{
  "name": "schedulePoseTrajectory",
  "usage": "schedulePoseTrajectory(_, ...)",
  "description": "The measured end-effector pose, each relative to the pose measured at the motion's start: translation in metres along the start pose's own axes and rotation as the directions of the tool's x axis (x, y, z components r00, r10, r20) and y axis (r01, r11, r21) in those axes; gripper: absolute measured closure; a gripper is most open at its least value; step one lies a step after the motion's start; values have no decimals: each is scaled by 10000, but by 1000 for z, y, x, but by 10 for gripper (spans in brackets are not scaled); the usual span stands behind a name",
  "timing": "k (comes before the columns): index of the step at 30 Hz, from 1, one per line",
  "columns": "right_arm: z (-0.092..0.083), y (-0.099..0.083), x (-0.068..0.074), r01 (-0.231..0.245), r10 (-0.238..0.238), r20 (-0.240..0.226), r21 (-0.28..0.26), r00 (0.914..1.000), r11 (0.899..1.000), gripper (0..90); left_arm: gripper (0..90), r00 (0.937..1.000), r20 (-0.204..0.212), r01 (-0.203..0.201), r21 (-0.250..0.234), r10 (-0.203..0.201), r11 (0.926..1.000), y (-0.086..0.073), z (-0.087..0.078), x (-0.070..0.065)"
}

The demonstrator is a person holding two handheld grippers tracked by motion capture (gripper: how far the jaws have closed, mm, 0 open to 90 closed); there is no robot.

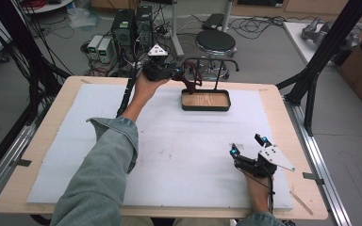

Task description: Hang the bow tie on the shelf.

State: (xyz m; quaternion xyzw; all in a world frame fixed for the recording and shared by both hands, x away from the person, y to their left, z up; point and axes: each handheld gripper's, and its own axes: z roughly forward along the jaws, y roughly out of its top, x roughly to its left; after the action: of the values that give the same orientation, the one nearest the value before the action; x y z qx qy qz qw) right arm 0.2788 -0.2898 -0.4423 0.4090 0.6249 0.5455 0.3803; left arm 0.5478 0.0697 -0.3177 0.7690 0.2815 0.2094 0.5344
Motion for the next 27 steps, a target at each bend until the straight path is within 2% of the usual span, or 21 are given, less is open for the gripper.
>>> schedulePoseTrajectory(7, 0, 0, 0, 34, -34, 11, -2, 10000, 10000, 65, 623, 9994, 37, -333, -28, 333, 9994, 6, -13, -4)
schedulePoseTrajectory(12, 0, 0, 0, 33, -33, 10, -6, 10000, 10000, 65, 583, 9994, 68, -327, -215, 329, 9992, 8, -24, -5)
schedulePoseTrajectory(16, 0, 0, 0, 52, -52, 4, -20, 10000, 10000, 65, 570, 9989, 26, -460, -334, 461, 9984, 8, -41, -7)
schedulePoseTrajectory(17, 0, 0, 0, 65, -65, 4, -31, 10000, 10000, 65, 566, 9989, 6, -478, -357, 478, 9982, 7, -50, -7)
schedulePoseTrajectory(18, 0, 0, 0, 75, -75, 11, -32, 10000, 10000, 65, 560, 9989, 6, -478, -357, 478, 9982, 7, -50, -7)
schedulePoseTrajectory(20, 0, 0, 1, 62, -62, -10, -16, 10000, 10000, 65, 546, 9986, -76, -521, -412, 518, 9978, 5, -64, -6)
schedulePoseTrajectory(25, 0, 0, 1, 76, -76, -9, 20, 10000, 10000, 65, 498, 9990, -151, -425, -550, 417, 9976, 2, -89, -4)
schedulePoseTrajectory(26, 0, 0, 1, 88, -88, -3, 16, 10000, 10000, 65, 489, 9990, -151, -425, -550, 417, 9976, 2, -89, -4)
schedulePoseTrajectory(27, 0, 0, 1, 123, -123, 2, 2, 9999, 9999, 65, 483, 9990, -230, -405, -602, 391, 9974, -1, -99, -4)
